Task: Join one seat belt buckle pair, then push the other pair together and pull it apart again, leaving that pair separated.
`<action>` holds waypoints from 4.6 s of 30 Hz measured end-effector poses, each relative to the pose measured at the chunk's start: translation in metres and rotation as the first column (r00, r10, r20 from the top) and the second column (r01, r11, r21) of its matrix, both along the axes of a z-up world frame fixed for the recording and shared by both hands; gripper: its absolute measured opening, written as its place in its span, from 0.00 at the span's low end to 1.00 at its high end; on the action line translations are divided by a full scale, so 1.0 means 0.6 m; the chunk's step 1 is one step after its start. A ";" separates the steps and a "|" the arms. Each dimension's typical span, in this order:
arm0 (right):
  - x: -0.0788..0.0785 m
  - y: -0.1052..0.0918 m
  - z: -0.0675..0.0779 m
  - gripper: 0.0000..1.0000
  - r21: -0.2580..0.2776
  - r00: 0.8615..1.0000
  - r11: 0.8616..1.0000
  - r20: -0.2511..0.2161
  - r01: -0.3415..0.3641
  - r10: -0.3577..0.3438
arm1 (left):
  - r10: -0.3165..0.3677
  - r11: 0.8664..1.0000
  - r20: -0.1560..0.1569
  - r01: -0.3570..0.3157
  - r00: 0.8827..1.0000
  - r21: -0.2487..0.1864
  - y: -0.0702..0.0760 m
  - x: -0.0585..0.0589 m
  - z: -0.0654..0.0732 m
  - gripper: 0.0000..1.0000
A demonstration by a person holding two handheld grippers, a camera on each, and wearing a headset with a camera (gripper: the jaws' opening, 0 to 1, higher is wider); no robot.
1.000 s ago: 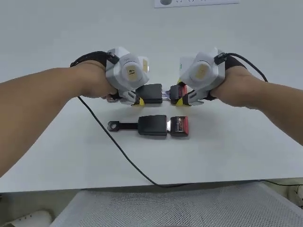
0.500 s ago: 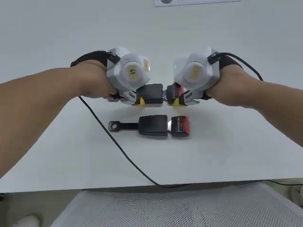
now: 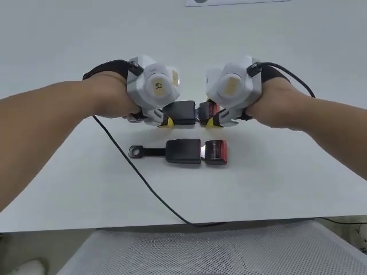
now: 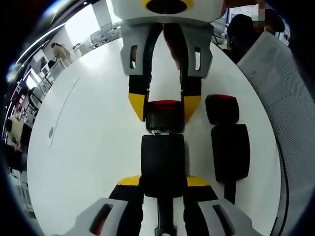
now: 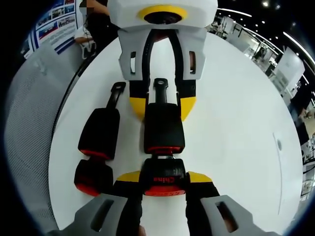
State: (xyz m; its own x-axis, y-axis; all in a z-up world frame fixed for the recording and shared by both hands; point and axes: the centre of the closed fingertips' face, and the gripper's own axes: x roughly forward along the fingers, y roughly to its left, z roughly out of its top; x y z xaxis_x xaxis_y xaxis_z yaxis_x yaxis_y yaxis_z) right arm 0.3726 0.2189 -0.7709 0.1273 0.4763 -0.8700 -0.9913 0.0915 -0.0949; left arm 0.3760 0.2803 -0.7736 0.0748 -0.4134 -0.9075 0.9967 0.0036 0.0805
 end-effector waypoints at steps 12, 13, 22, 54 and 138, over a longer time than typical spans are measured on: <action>0.000 -0.001 0.000 0.30 -0.005 1.000 1.000 -0.005 -0.002 0.002 | 0.005 1.000 0.000 -0.005 1.000 -0.003 -0.001 0.001 0.000 0.31; 0.000 -0.001 0.000 0.30 -0.005 1.000 1.000 -0.005 -0.002 0.002 | 0.006 1.000 0.001 -0.006 1.000 -0.003 0.000 0.001 0.000 0.31; -0.003 -0.013 0.001 0.30 -0.017 1.000 1.000 -0.005 -0.001 0.001 | 0.010 1.000 -0.001 -0.010 1.000 -0.003 -0.001 0.000 0.002 0.31; -0.009 -0.097 -0.003 0.32 -0.023 0.999 0.999 -0.022 0.038 -0.039 | 0.014 1.000 0.005 -0.013 1.000 -0.021 -0.001 -0.003 0.001 0.32; -0.188 -0.248 0.103 0.87 0.253 0.808 0.772 -0.087 0.584 -0.583 | 0.544 0.801 -0.054 -0.537 0.837 -0.264 0.144 -0.180 0.104 0.89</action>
State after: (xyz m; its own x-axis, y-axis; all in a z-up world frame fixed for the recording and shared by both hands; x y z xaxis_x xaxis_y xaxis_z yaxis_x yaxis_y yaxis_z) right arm 0.2596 0.0702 -0.7089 0.4506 0.5156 -0.7288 -0.7400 0.6724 0.0183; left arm 0.2680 0.3664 -0.7115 0.3757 -0.5175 -0.7688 0.8247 0.5651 0.0226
